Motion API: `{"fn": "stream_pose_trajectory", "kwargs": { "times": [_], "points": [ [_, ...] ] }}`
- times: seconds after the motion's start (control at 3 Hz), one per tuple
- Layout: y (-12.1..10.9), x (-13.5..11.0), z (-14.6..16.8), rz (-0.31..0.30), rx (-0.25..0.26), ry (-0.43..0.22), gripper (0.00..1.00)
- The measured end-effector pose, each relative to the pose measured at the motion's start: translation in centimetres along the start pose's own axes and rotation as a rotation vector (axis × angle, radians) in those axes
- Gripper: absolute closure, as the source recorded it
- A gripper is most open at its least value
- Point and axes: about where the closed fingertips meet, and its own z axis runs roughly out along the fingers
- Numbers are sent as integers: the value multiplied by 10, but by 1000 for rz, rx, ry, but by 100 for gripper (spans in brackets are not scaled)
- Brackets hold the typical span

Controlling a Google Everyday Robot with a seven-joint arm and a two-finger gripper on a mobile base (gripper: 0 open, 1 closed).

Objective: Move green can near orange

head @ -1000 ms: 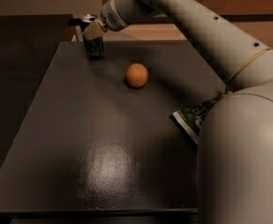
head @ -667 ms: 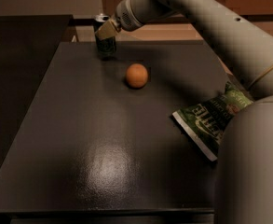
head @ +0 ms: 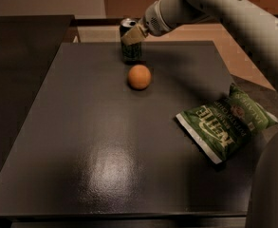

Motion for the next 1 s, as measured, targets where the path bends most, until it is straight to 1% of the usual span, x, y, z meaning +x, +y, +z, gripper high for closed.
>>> {"fn": "stream_pose_trajectory", "kwargs": {
  "times": [0.33,0.67,1.0],
  "points": [
    [-7,23,-19,24,6,39,100],
    [-7,41,-35,50,0,60,100],
    [-2,53,-47,72,-8,50,82]
  ]
}}
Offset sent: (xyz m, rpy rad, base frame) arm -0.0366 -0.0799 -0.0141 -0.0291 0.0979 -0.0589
